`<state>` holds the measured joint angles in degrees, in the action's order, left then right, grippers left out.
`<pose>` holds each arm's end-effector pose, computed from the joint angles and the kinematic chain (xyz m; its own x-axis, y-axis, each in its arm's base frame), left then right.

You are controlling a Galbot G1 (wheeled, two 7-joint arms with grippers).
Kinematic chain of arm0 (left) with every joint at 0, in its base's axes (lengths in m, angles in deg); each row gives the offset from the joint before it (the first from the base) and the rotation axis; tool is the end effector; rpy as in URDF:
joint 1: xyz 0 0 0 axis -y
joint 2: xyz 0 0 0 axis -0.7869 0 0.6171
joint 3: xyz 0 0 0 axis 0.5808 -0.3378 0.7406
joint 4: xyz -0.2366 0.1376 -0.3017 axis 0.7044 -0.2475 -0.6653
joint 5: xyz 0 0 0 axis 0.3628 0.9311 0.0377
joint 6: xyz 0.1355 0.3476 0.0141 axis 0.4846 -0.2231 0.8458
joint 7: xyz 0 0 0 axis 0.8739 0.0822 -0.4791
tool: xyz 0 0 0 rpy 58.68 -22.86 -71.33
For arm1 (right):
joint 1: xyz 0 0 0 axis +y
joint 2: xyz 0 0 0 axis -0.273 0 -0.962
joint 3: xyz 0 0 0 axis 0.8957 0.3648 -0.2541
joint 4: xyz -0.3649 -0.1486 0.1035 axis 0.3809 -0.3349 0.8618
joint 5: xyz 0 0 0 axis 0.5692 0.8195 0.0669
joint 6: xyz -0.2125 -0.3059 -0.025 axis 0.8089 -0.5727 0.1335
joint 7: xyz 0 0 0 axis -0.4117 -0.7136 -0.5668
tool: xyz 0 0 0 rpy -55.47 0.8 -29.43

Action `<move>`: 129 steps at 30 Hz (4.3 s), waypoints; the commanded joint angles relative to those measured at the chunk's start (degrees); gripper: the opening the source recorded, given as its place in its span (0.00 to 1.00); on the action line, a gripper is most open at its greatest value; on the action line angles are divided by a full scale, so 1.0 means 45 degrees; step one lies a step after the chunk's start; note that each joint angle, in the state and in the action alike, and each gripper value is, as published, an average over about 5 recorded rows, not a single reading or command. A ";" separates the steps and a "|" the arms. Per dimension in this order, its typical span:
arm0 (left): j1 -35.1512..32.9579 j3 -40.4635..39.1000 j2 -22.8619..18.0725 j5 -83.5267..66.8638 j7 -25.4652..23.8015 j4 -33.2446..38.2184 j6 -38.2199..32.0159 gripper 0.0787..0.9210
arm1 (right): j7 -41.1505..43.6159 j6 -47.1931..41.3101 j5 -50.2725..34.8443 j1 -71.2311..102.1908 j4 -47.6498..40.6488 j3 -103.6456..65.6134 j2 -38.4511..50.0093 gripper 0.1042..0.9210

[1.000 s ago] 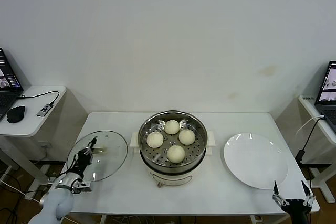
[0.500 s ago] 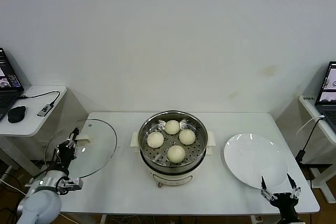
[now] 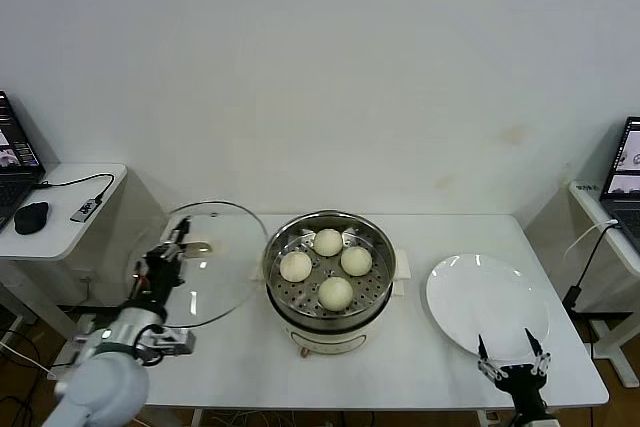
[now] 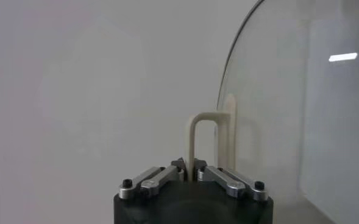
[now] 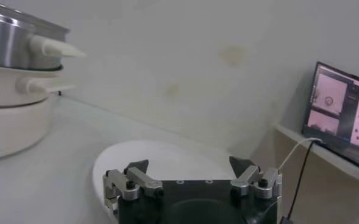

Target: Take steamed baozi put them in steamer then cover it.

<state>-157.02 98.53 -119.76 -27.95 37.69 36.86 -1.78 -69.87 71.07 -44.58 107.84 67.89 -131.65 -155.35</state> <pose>0.2546 0.1062 -0.2564 -0.9956 0.0890 -0.0304 -0.0254 0.0572 0.9980 0.1140 -0.1436 -0.4361 -0.9866 0.1005 0.1287 0.0510 0.9384 -0.3417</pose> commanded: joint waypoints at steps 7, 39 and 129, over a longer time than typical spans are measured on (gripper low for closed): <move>0.4262 -0.5204 -0.1821 0.2227 -0.2310 -0.0895 0.2387 0.08 | -0.0380 -0.0076 0.1643 -0.0550 -0.0499 0.0814 -0.0629 0.88; 0.4947 -0.6430 -0.7370 0.6993 -0.3476 -0.3883 0.2004 0.08 | -0.0638 -0.0166 0.2213 -0.0633 -0.0796 0.1008 -0.0789 0.88; -0.6813 0.1855 -0.4792 -1.5966 0.2912 -0.1931 -0.8506 0.88 | -0.0639 0.0550 -0.1644 0.2138 0.0194 0.3025 0.2554 0.88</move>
<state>-180.52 101.51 -141.40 -81.26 48.88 34.03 -31.01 -72.32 73.52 -47.23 112.62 67.29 -120.23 -149.05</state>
